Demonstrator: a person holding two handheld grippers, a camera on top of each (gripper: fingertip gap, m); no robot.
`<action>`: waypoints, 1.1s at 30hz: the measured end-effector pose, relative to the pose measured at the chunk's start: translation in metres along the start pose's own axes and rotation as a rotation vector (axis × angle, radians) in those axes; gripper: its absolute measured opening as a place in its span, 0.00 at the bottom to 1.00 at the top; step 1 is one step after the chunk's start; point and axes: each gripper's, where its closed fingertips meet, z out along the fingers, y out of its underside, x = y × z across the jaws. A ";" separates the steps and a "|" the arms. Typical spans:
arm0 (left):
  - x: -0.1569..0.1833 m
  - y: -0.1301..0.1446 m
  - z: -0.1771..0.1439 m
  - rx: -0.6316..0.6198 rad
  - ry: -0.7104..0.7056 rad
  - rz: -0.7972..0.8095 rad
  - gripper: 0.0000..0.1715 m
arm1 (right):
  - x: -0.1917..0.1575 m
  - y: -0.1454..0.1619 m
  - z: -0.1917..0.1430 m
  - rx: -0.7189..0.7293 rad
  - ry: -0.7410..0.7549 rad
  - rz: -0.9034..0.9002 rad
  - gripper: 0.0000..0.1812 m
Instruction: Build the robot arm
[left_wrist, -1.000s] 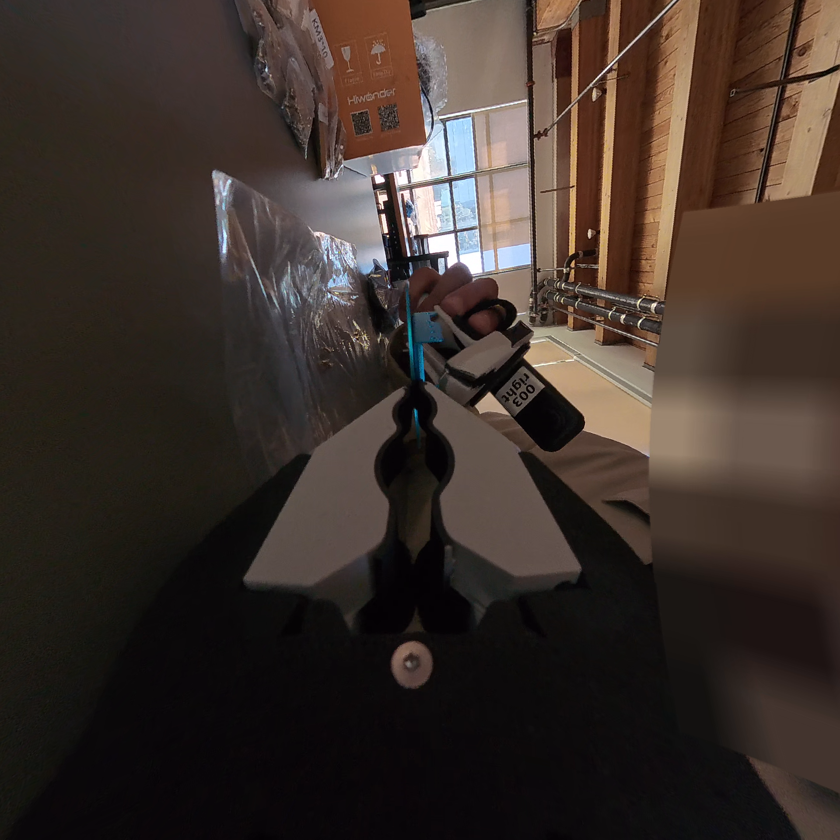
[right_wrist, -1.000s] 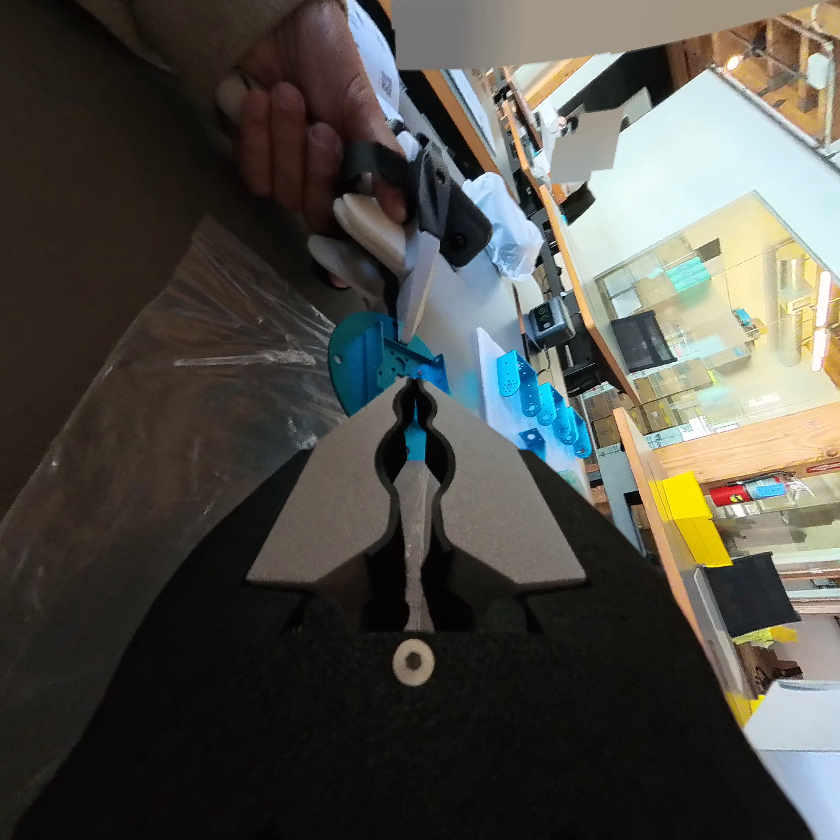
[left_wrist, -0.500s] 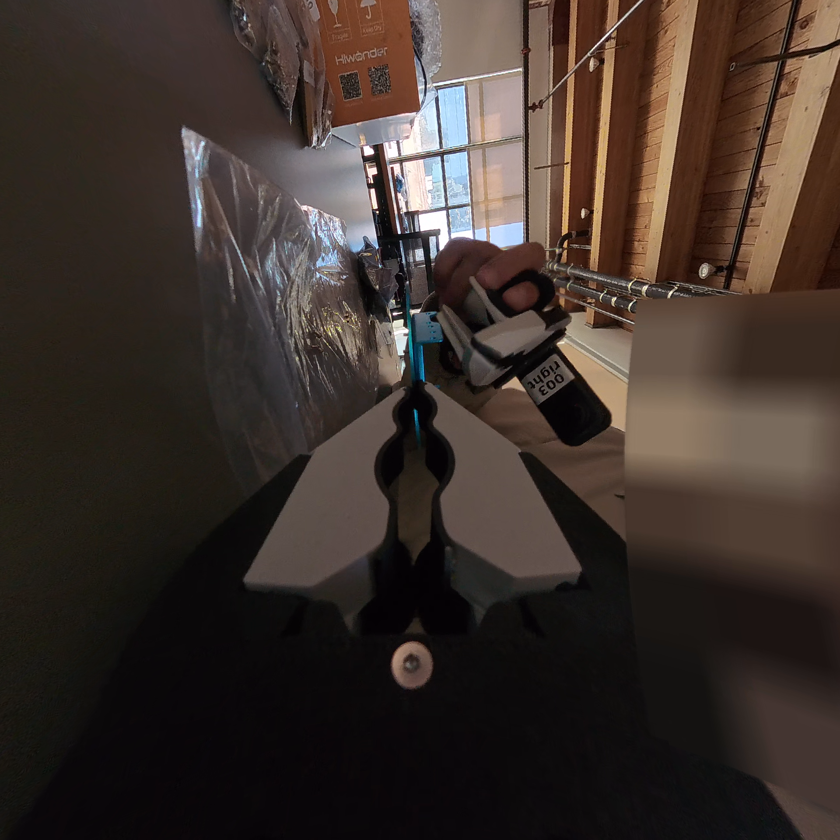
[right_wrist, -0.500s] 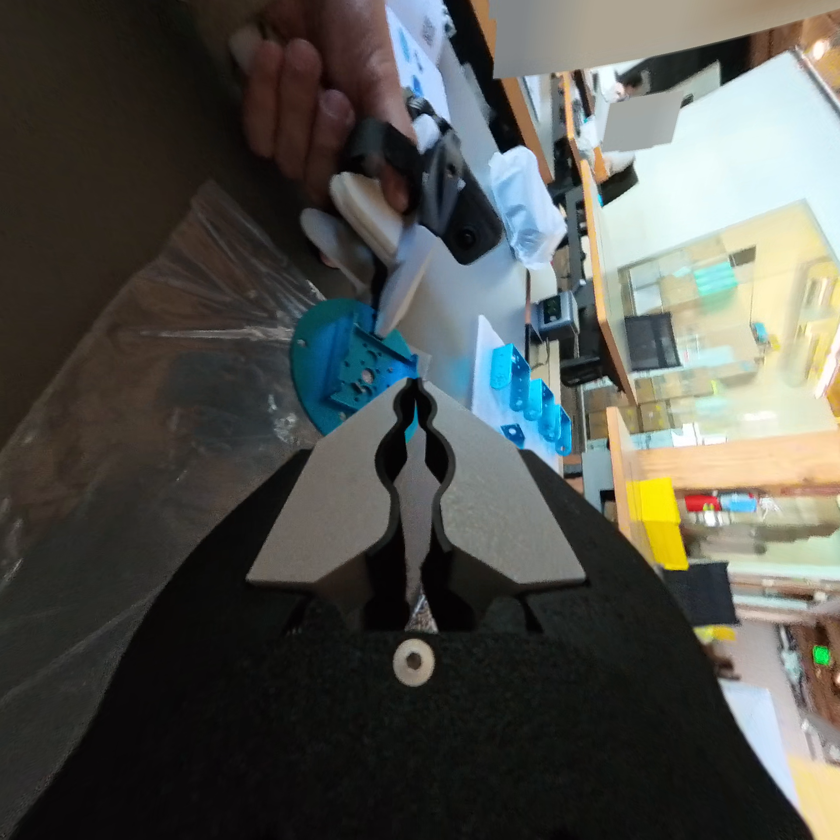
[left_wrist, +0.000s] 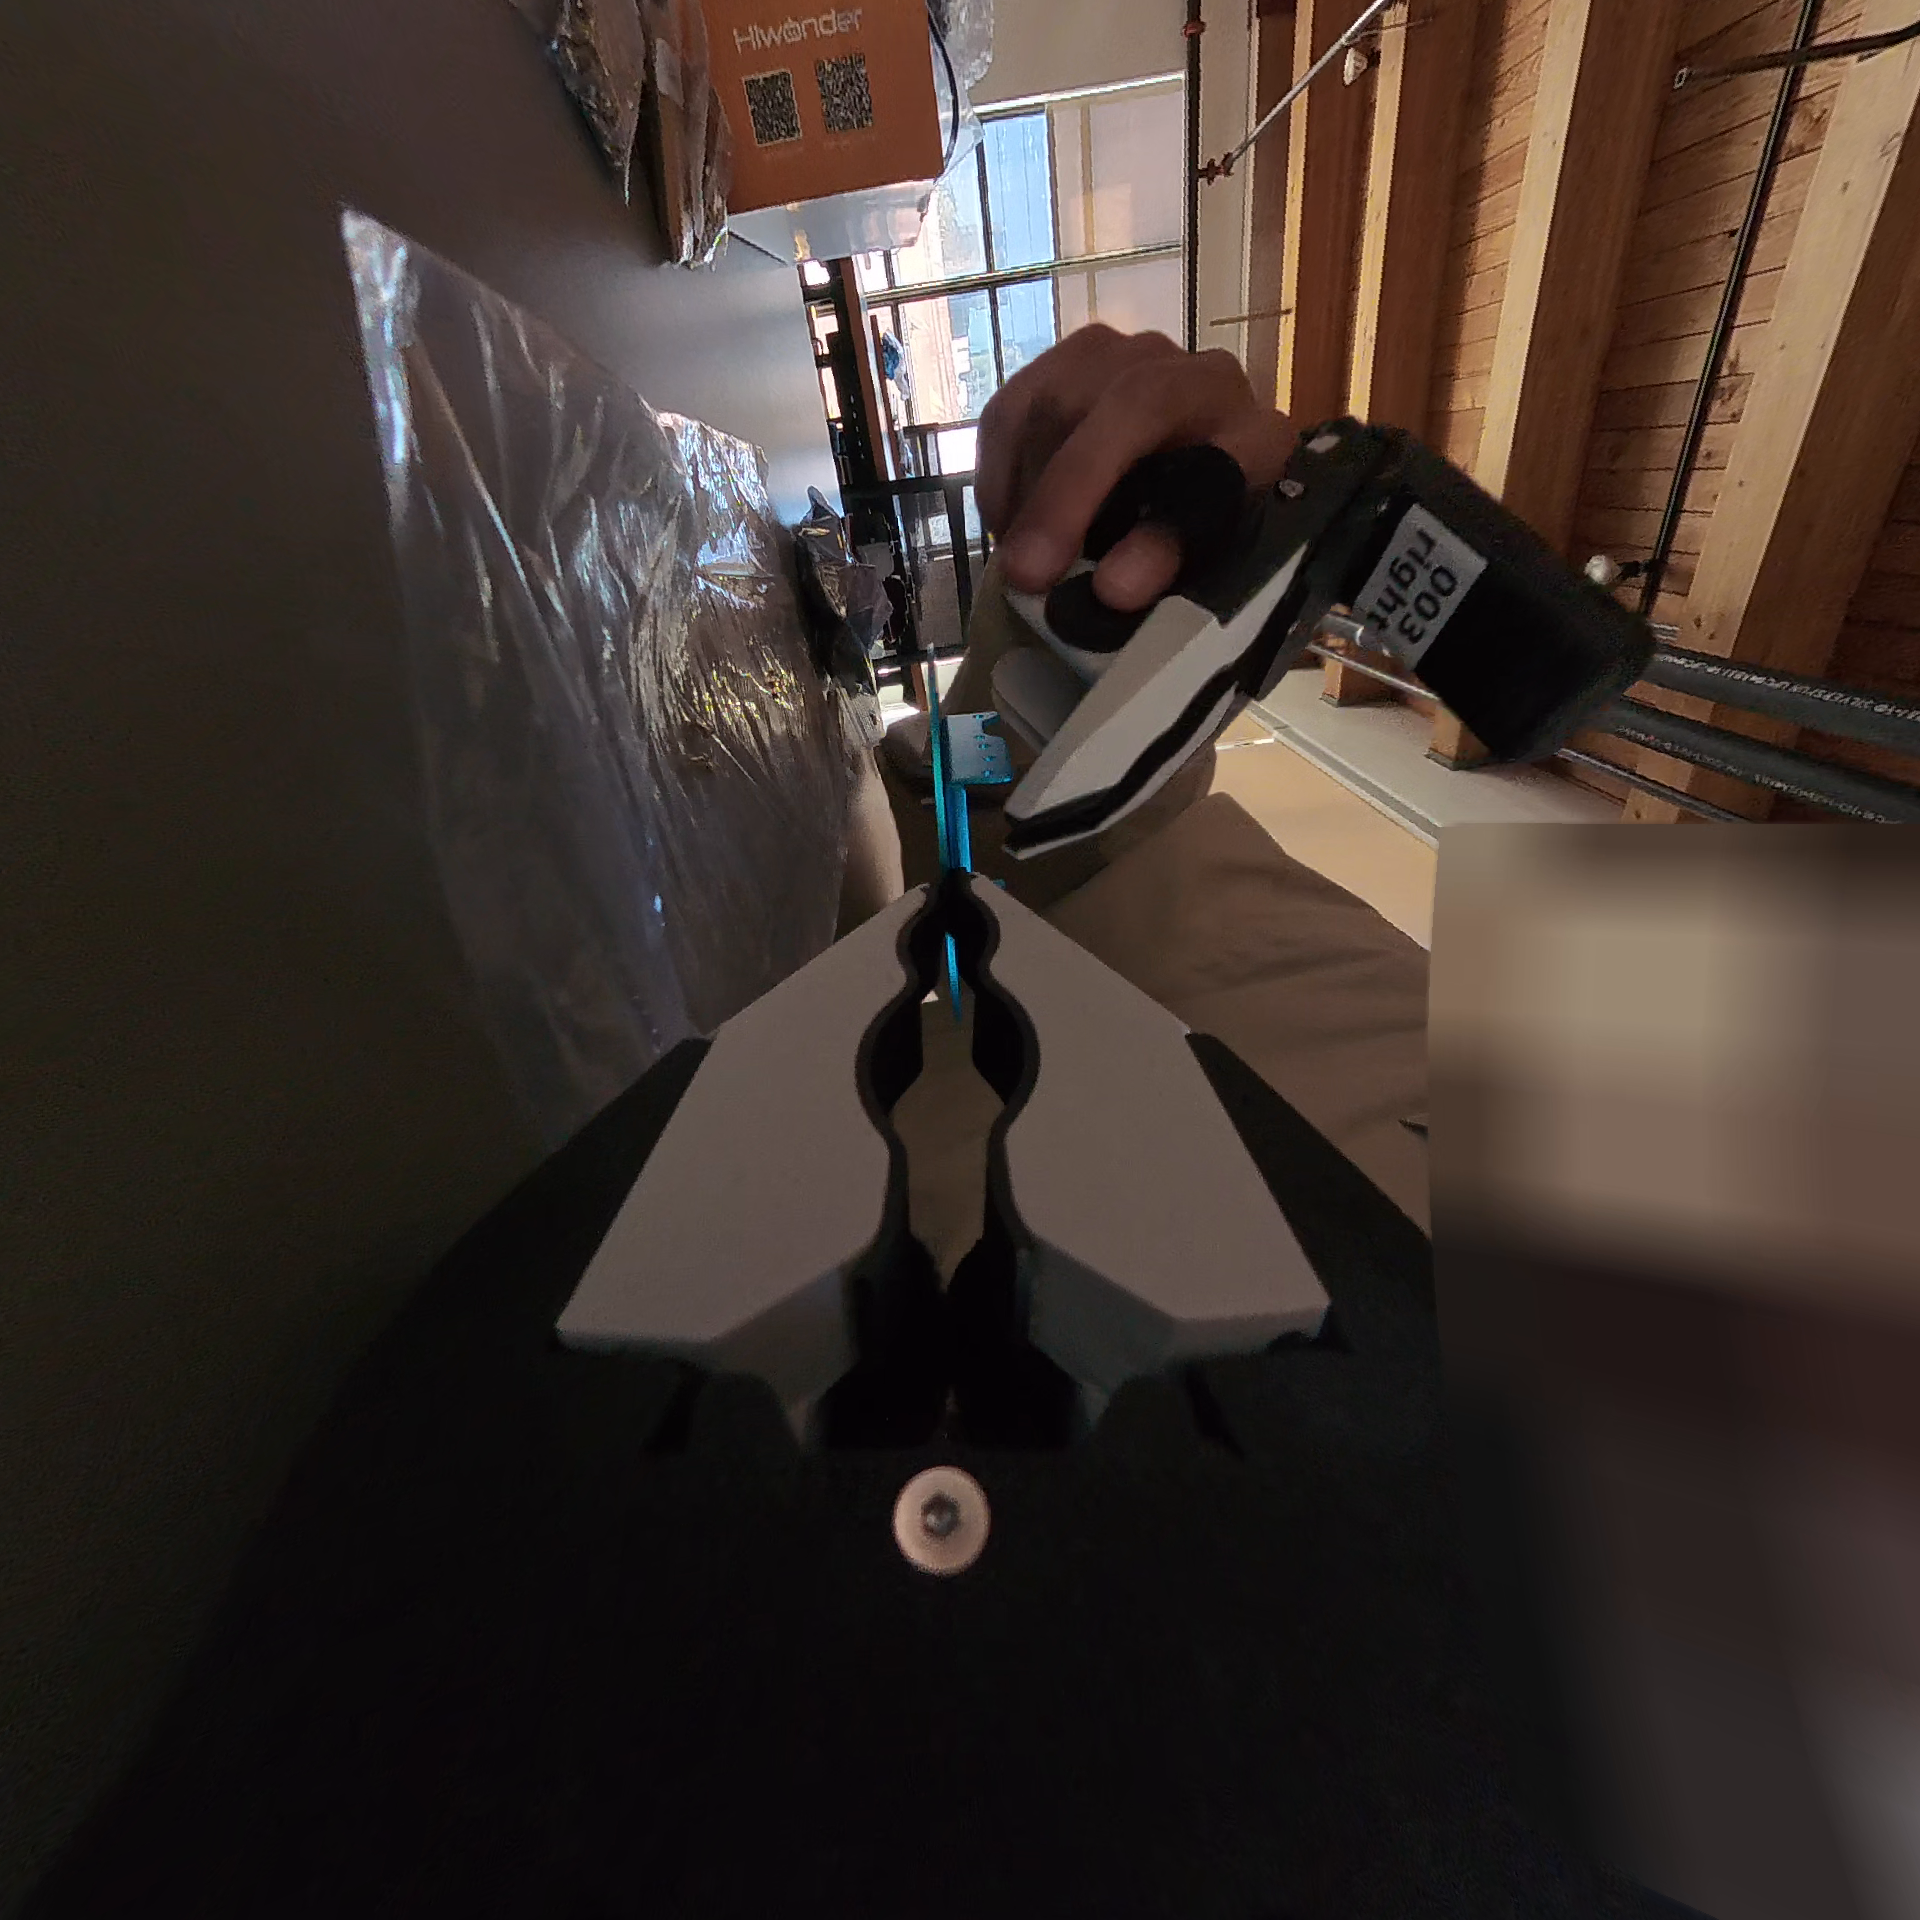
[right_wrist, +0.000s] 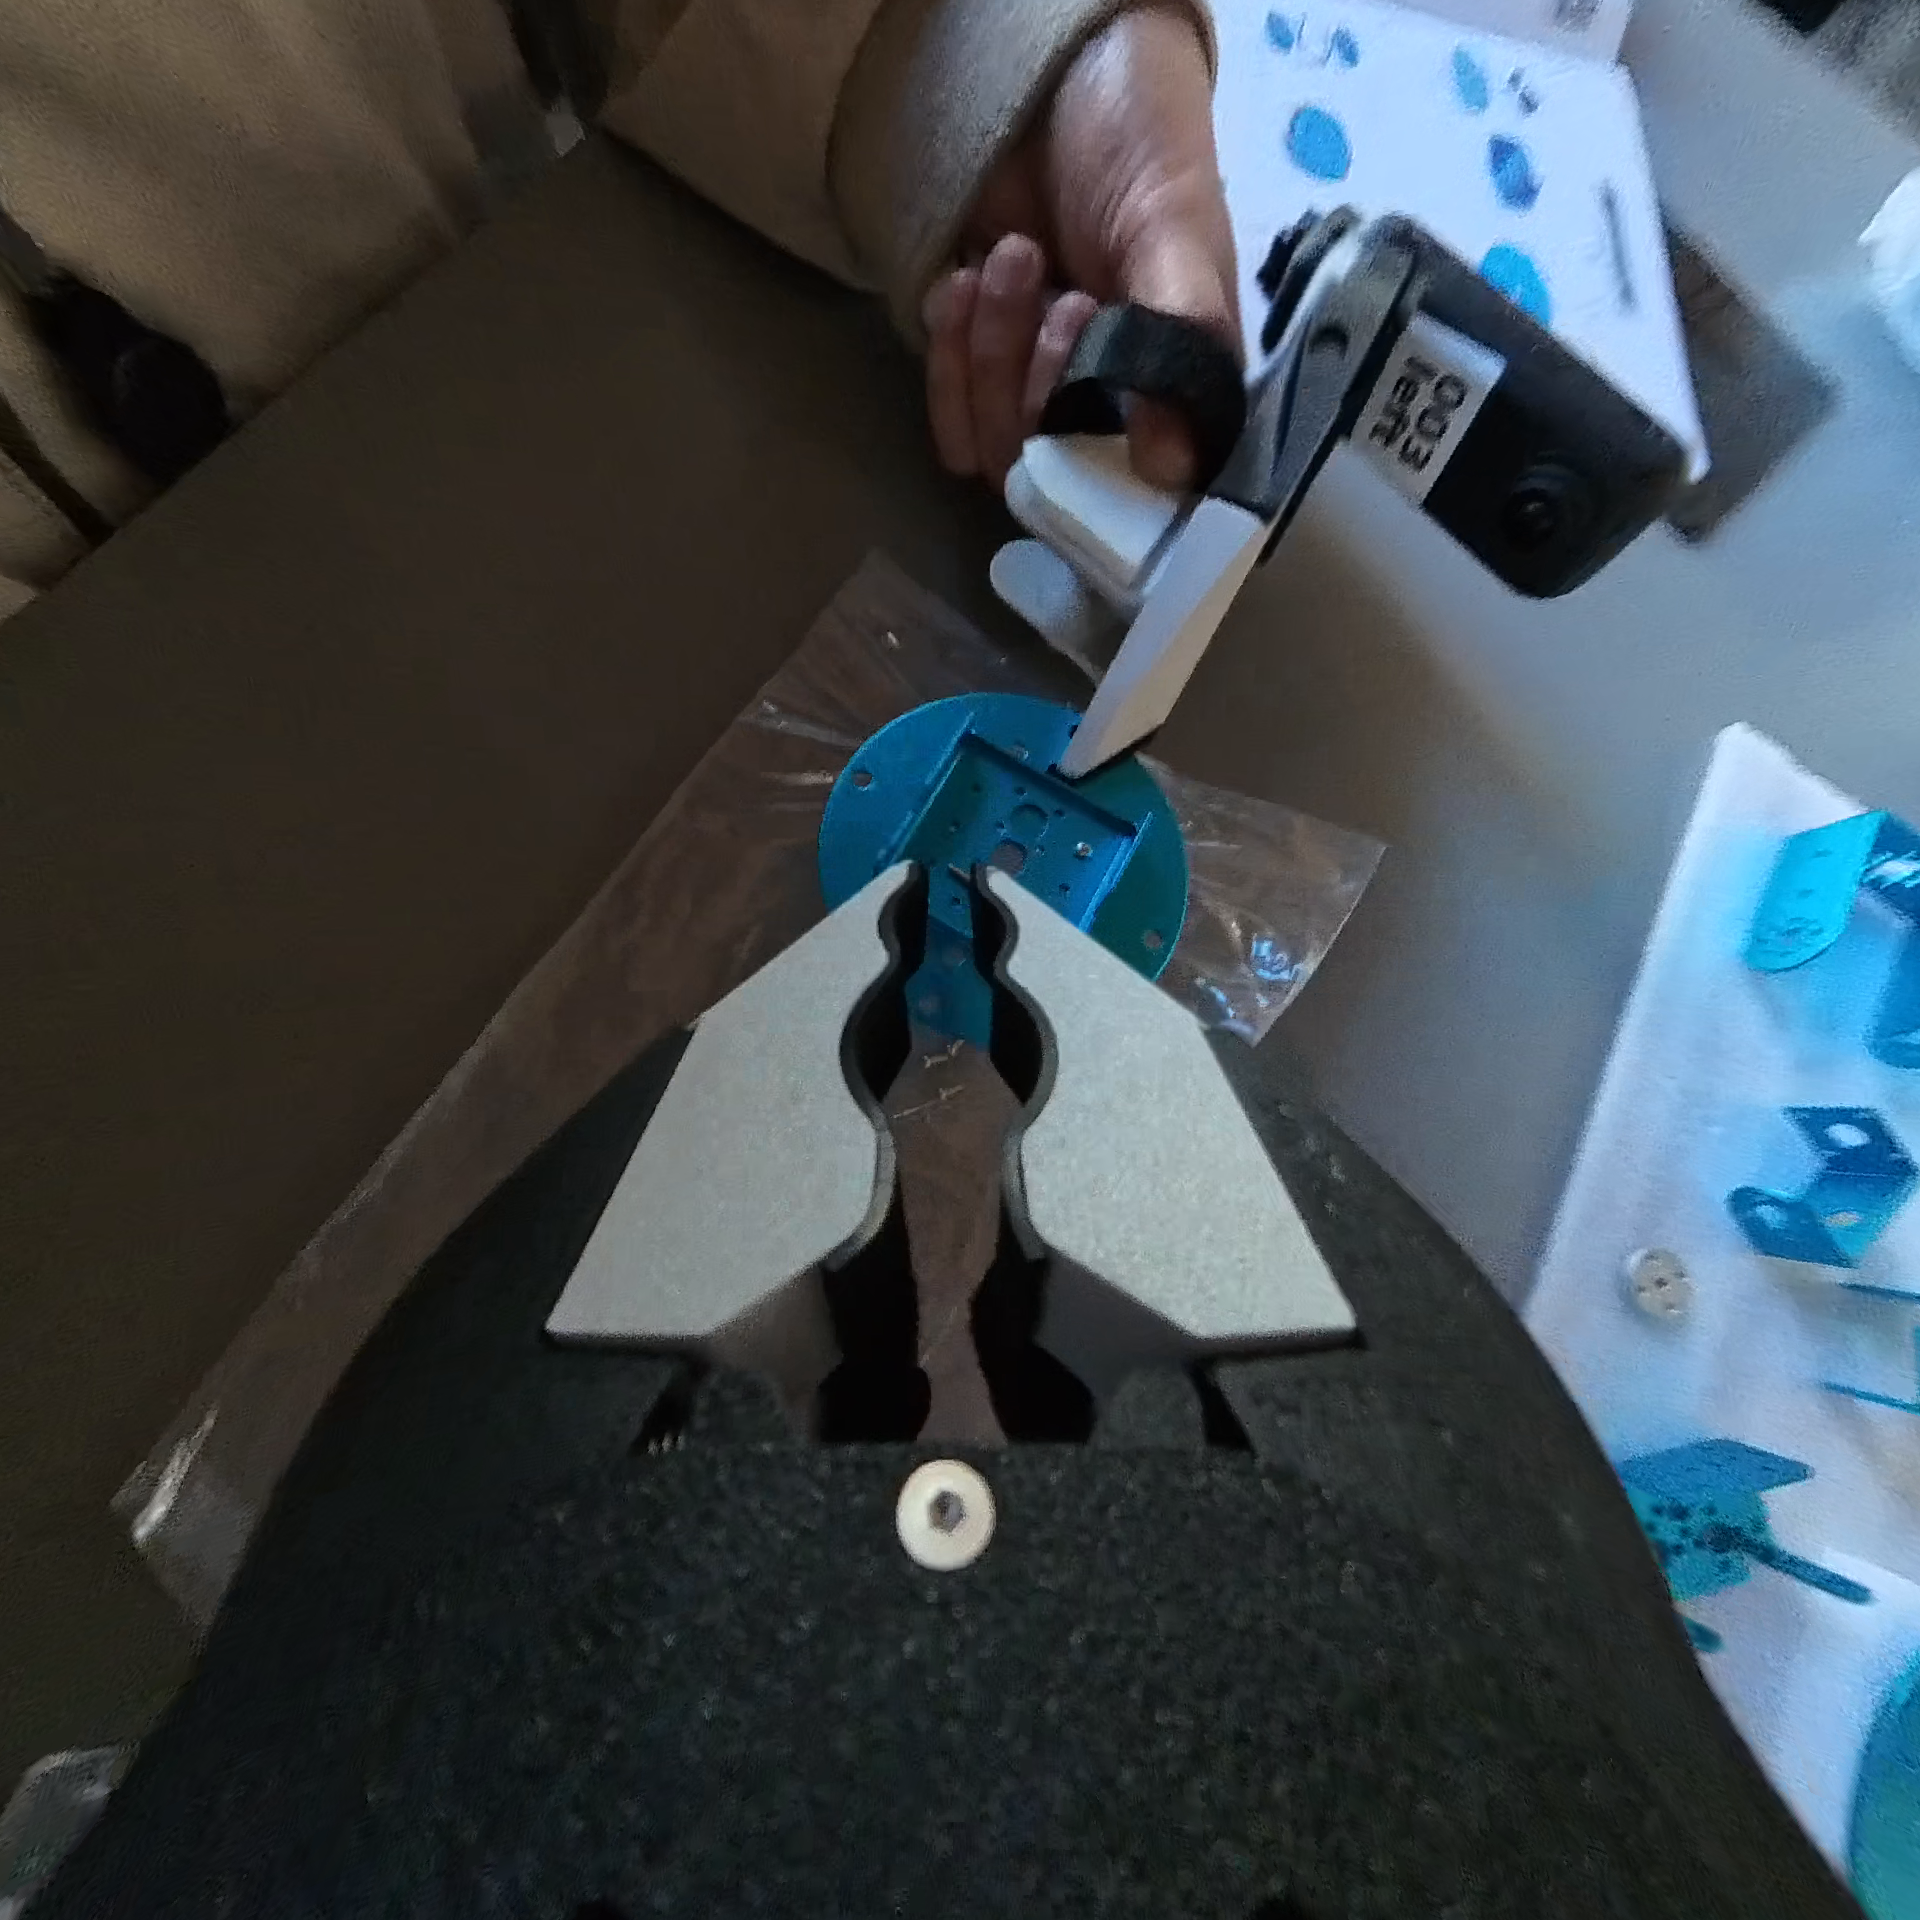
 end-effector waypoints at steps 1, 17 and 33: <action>0.000 0.000 0.000 0.001 -0.002 0.001 0.00 | 0.003 0.004 0.002 -0.031 -0.021 0.030 0.04; -0.001 0.000 0.000 0.003 -0.009 0.002 0.00 | 0.004 0.009 0.014 -0.092 -0.101 -0.044 0.01; -0.002 -0.001 -0.001 0.011 -0.009 0.000 0.00 | 0.005 0.008 0.013 -0.118 -0.029 -0.112 0.00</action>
